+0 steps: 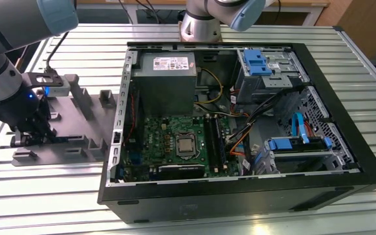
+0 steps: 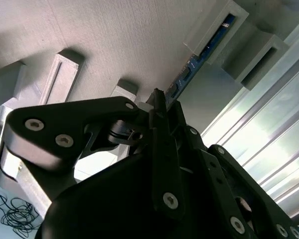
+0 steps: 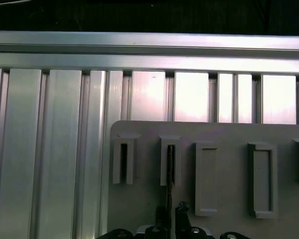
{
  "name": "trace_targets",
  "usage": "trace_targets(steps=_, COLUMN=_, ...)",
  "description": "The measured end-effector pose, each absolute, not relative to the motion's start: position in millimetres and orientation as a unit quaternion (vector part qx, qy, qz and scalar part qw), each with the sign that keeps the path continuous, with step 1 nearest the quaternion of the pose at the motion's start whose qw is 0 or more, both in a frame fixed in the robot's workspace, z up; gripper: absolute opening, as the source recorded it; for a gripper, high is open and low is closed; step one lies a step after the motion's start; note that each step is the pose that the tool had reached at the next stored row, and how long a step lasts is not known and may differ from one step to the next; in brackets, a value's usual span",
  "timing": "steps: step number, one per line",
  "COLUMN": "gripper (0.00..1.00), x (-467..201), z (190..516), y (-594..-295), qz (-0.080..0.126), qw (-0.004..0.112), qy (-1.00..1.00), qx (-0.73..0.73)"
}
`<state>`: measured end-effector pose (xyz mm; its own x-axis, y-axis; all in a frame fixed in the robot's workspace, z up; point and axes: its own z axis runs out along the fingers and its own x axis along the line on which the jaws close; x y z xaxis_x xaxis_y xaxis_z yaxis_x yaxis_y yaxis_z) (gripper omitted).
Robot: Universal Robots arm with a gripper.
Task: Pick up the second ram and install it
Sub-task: 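Pick up the second ram and move it above second insertion slot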
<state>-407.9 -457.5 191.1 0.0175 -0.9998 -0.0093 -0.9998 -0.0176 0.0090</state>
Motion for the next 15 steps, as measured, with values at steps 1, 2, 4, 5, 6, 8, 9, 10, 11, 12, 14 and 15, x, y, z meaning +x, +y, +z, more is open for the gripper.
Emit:
trace_targets(steps=1, gripper=0.22, x=-407.9, z=191.1, y=-457.5, qz=0.006, qw=0.0, qy=0.701, qx=-0.713)
trace_targets(steps=2, gripper=0.22, x=-407.9, z=191.1, y=-457.5, qz=0.006, qw=0.0, qy=0.701, qx=-0.713)
trace_targets(steps=4, gripper=0.22, x=-407.9, z=190.9, y=-457.5, qz=0.006, qw=-0.001, qy=0.701, qx=-0.713)
trace_targets(steps=5, gripper=0.22, x=-407.9, z=190.7, y=-457.5, qz=0.006, qw=-0.001, qy=0.701, qx=-0.713)
trace_targets(steps=6, gripper=0.22, x=-407.9, z=190.5, y=-457.5, qz=0.005, qw=-0.001, qy=0.701, qx=-0.713)
trace_targets(steps=8, gripper=0.22, x=-407.9, z=189.7, y=-457.5, qz=0.005, qw=-0.001, qy=0.701, qx=-0.713)
trace_targets(steps=9, gripper=0.22, x=-407.9, z=189.1, y=-457.5, qz=0.005, qw=-0.001, qy=0.701, qx=-0.713)
trace_targets(steps=10, gripper=0.22, x=-407.9, z=188.6, y=-457.5, qz=0.005, qw=-0.001, qy=0.701, qx=-0.713)
trace_targets(steps=11, gripper=0.22, x=-408.0, z=188.4, y=-457.5, qz=0.005, qw=-0.002, qy=0.701, qx=-0.713)
trace_targets(steps=12, gripper=0.22, x=-407.9, z=188.4, y=-457.5, qz=0.005, qw=-0.002, qy=0.701, qx=-0.713)
trace_targets(steps=14, gripper=0.22, x=-407.9, z=188.3, y=-457.5, qz=0.005, qw=-0.002, qy=0.701, qx=-0.713)
trace_targets(steps=15, gripper=0.22, x=-407.9, z=188.2, y=-457.5, qz=0.005, qw=-0.002, qy=0.701, qx=-0.713)
